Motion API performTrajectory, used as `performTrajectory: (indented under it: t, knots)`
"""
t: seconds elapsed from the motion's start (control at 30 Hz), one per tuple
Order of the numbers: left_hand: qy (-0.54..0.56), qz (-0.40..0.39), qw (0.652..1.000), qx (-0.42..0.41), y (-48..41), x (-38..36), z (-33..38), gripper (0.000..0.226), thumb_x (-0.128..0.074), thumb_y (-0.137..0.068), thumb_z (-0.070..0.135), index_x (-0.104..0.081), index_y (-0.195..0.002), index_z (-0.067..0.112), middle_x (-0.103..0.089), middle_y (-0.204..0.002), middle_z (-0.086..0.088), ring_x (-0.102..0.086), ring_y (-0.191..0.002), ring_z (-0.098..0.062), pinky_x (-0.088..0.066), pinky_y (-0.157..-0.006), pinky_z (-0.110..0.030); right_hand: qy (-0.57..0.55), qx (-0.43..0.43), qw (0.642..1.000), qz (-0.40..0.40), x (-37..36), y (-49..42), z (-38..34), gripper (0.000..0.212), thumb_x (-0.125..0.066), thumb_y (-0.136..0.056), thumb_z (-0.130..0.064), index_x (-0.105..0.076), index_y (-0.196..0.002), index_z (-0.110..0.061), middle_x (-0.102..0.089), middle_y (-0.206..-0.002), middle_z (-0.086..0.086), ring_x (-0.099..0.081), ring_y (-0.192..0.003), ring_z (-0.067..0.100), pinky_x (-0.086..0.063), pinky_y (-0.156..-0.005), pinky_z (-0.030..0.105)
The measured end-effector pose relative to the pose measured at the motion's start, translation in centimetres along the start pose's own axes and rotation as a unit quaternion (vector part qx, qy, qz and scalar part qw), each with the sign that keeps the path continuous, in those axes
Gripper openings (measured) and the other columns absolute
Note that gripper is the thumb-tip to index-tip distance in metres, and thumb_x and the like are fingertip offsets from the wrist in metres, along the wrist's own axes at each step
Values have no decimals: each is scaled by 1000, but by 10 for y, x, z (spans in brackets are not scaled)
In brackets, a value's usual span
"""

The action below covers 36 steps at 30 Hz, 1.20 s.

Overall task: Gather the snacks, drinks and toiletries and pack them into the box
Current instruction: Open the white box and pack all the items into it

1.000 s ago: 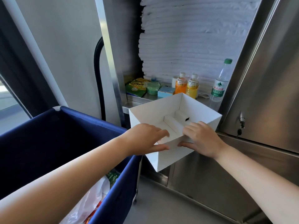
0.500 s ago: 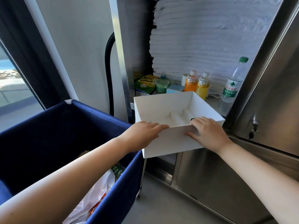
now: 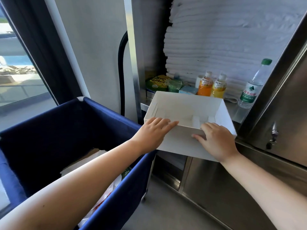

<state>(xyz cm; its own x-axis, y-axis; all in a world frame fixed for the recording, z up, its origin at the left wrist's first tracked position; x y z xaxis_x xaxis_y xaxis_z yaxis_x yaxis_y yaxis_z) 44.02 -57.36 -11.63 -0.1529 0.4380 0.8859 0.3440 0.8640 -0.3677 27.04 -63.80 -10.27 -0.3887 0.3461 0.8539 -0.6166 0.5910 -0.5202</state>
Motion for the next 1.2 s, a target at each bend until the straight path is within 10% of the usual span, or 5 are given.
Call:
performTrajectory:
  t: [0.23,0.67,1.03,1.2]
  knots:
    - [-13,18,999,24,-4,-15,-6,72,-58,-86,45,-28,-147,19,-51,-130,-6,-50,-116,-27,-35,-102,-42,-8,15,1000,19,0,-4,-6,34,-75,-76,-35,-55,-70,-9,-58,-65,3,-57,-60,23,-40,-47,29]
    - [-15,-42,997,56,-24,-40,-54,69,-32,-95,53,-3,-150,23,-30,-148,-7,-19,-139,-26,17,-111,-40,10,2,1000,-25,-22,-39,-21,33,-55,-90,-45,-54,-85,-12,-55,-78,0,-54,-73,19,-33,-51,28]
    - [30,40,999,19,-41,-61,-93,65,-62,-87,39,-39,-142,15,-53,-131,-15,-52,-117,-36,-35,-103,-51,10,-22,996,-90,-47,-68,-33,23,-45,-96,-38,-42,-84,-19,-43,-78,-8,-47,-77,14,-27,-56,24]
    - [49,103,993,-9,-42,-64,-97,59,-48,-90,46,-32,-140,20,-56,-127,-11,-55,-110,-32,-39,-97,-47,-120,-90,973,-176,-59,-80,-22,52,-33,-92,-56,-43,-127,-20,-50,-127,-4,-43,-117,13,-33,-83,21]
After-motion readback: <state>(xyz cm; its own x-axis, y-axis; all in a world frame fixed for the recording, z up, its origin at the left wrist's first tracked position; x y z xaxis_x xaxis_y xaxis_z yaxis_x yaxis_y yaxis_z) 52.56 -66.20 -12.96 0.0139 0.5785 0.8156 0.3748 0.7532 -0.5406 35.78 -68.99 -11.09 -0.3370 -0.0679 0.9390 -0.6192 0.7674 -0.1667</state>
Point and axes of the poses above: each hand's wrist, its own y-axis away from the middle knuckle, its own x-axis out of the back of the hand, z = x × y, the point moved 7 cm from there along -y, towards the middle knuckle
